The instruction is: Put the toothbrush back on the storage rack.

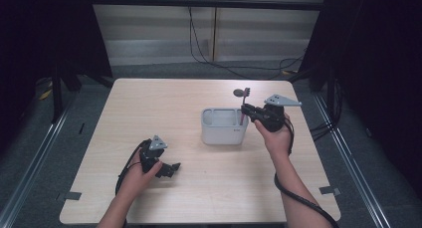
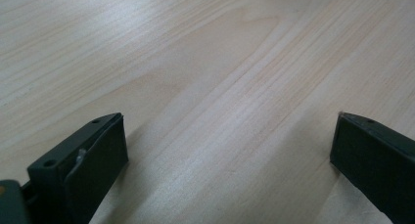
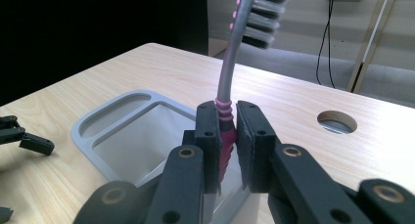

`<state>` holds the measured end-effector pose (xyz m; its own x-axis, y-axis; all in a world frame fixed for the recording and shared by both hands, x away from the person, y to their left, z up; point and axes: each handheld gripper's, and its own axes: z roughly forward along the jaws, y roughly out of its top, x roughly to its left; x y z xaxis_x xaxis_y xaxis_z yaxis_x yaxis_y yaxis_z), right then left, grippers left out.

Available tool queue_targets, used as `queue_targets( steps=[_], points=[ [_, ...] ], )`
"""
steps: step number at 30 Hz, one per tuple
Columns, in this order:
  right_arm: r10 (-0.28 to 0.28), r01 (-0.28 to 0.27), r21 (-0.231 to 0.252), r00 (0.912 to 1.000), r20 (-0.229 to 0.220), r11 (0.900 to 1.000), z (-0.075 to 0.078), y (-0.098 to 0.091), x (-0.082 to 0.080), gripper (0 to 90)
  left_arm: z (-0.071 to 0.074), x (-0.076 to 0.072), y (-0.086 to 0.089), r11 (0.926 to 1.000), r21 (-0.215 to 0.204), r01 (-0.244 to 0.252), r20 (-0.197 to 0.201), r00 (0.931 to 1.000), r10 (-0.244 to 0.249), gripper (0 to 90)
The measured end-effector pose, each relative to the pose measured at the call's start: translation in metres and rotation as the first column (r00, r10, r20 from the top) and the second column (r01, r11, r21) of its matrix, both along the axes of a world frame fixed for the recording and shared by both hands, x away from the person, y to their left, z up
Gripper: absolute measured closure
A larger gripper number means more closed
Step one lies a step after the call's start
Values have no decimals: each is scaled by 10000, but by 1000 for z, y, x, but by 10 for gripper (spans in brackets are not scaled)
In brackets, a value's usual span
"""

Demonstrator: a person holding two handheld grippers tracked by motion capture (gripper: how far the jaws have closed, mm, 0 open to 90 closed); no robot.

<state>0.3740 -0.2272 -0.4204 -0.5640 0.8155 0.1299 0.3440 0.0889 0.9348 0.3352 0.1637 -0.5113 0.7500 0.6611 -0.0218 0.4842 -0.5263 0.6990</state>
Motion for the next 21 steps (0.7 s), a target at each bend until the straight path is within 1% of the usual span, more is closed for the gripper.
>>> queue_targets(
  steps=[16,21],
  points=[
    [171,-172,-86,9998,-137,9998,-1,2,-2,800,0,0,0,10000,1,-3,10,10000,3,1],
    [119,-120,-78,9998,-187,9999,-2,1,-3,800,0,0,0,10000,5,-16,17,10000,16,1]
  ],
)
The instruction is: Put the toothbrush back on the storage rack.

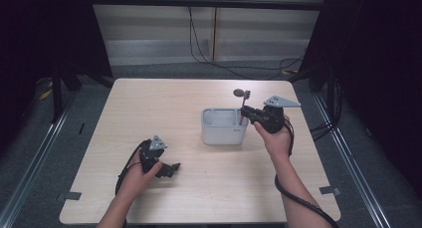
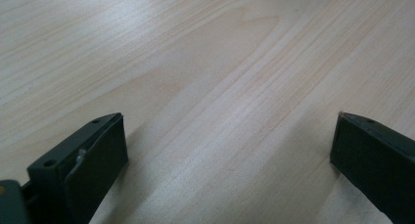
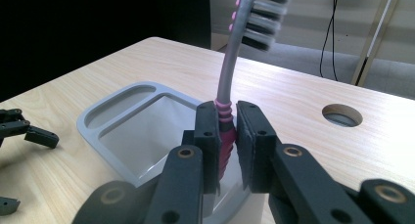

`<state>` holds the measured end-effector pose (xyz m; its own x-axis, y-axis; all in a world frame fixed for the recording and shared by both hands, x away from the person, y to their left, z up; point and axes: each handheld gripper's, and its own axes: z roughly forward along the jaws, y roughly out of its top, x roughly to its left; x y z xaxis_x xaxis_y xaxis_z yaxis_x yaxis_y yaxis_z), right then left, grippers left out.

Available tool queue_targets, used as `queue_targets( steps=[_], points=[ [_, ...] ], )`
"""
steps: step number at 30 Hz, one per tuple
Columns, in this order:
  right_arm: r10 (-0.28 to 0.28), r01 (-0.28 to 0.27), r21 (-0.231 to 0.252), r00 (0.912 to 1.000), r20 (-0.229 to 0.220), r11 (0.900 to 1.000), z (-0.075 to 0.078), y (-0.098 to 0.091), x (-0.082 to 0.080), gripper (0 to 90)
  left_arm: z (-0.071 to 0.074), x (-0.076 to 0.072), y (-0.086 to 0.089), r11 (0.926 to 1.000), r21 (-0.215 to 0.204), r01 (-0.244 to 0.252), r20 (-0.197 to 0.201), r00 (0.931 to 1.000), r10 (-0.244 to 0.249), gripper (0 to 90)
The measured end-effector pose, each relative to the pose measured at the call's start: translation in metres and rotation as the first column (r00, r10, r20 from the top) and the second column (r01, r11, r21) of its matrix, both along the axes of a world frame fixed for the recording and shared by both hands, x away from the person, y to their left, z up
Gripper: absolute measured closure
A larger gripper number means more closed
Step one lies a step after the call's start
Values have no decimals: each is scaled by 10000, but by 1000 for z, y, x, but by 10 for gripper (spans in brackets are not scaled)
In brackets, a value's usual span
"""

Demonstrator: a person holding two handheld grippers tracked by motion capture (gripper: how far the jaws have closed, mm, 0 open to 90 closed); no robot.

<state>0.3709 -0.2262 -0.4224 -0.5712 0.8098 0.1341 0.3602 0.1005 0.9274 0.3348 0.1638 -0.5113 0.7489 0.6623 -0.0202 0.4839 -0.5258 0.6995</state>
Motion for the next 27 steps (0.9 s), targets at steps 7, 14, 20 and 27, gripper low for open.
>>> queue_targets(
  steps=[7,14,20,27],
  points=[
    [42,-42,51,10000,-56,10000,-1,0,0,795,0,0,0,10000,13,6,10,10000,-6,1],
    [116,-116,6,9999,-65,9999,-2,2,-1,792,0,0,0,10000,37,29,33,10000,-30,1],
    [99,-99,22,9999,-87,9999,-3,1,-1,787,0,0,0,10000,38,20,23,10000,-20,1],
    [86,-85,62,9999,-125,9999,-3,1,-2,775,0,0,0,10000,39,18,25,10000,-18,1]
  ],
)
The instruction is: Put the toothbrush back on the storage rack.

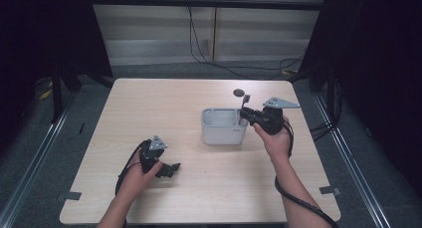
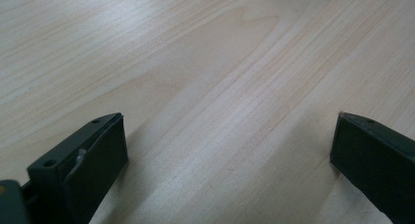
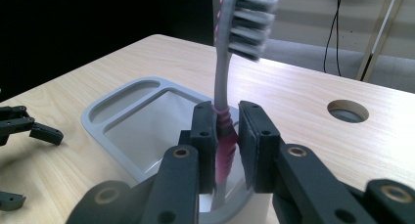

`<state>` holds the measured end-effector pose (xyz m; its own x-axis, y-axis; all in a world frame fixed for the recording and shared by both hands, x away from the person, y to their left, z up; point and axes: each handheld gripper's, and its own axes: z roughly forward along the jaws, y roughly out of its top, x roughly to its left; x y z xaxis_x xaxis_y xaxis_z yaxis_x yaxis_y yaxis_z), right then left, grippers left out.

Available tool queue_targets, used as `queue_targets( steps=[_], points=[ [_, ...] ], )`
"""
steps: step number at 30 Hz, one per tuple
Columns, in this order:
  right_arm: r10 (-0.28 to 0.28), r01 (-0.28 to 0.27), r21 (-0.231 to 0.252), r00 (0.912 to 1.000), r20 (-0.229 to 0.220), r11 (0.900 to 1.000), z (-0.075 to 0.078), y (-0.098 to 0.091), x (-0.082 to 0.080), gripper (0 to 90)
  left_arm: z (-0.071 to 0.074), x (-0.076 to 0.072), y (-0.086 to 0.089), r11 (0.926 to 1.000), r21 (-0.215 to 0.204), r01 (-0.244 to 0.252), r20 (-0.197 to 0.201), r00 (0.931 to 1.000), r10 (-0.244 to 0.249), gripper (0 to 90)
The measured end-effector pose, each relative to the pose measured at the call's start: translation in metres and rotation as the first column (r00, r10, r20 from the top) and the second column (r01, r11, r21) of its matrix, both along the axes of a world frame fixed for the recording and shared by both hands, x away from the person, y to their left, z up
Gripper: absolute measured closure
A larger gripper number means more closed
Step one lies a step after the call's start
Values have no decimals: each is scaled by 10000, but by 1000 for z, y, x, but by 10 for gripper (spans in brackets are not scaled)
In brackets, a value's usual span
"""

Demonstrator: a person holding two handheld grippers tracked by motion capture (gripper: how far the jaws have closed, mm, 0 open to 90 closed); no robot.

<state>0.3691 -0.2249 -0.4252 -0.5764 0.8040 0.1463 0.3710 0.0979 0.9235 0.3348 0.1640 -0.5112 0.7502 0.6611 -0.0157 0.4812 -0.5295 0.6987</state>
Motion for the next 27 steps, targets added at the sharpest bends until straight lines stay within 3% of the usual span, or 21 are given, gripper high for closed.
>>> queue_targets(
  steps=[5,27],
  points=[
    [-6,5,180,10000,35,9998,1,-1,0,767,0,0,0,10000,5,-2,3,10000,2,0],
    [-115,115,-104,9999,-1,9999,3,-3,-1,705,0,0,0,10000,-2,0,-6,10000,0,0]
  ],
)
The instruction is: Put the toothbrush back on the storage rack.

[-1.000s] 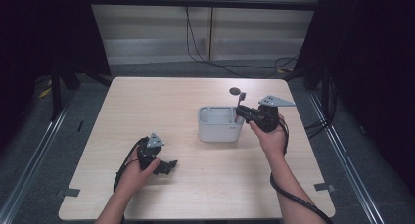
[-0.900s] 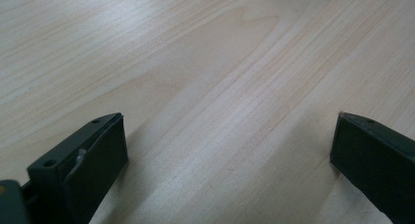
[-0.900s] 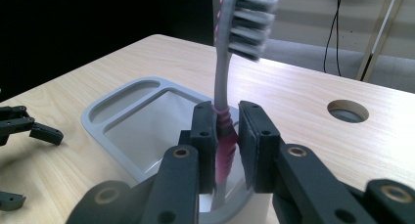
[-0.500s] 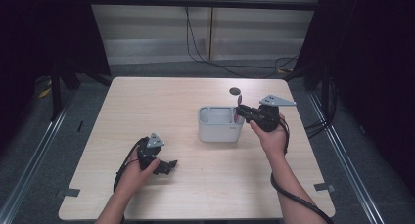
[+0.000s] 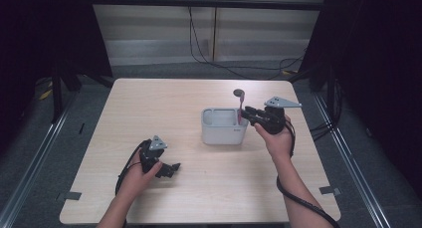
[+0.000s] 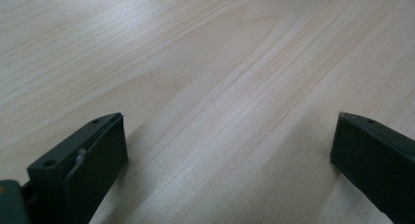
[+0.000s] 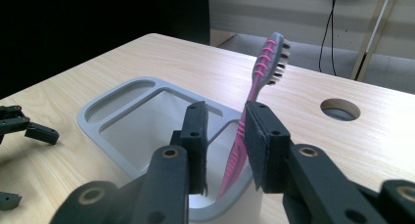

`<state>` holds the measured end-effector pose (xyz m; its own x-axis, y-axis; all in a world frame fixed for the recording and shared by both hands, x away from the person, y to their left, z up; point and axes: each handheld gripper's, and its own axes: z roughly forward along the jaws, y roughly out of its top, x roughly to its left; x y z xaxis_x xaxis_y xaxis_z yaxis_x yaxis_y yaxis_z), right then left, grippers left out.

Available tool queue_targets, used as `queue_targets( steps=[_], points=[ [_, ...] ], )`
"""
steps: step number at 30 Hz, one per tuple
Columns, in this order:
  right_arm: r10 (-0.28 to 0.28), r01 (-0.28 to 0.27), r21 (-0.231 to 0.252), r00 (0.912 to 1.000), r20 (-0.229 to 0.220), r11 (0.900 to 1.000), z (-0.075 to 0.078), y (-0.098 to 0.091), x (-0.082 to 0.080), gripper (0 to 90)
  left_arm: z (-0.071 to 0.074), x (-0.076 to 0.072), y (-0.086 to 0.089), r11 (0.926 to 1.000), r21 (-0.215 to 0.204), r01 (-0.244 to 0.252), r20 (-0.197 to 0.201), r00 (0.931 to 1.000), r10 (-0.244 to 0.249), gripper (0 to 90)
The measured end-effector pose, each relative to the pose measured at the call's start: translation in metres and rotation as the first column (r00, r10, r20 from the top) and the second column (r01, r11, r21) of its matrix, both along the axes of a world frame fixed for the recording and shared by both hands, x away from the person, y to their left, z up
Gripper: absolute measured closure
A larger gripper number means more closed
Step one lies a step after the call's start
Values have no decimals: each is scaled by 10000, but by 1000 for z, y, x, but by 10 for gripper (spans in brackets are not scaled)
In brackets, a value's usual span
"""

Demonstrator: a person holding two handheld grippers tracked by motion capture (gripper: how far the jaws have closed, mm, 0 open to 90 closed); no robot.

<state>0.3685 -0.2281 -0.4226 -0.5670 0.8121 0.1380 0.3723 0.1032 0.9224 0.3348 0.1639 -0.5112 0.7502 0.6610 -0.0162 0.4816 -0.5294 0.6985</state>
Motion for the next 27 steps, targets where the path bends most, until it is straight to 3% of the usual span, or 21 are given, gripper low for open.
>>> queue_targets(
  steps=[13,27],
  points=[
    [-214,213,-210,9998,-43,9996,8,1,-5,567,0,0,0,10000,-3,-5,4,10000,5,0],
    [-289,285,-618,9996,-62,9977,12,-2,-10,357,0,0,0,10000,-20,-6,-3,10000,6,0]
  ],
)
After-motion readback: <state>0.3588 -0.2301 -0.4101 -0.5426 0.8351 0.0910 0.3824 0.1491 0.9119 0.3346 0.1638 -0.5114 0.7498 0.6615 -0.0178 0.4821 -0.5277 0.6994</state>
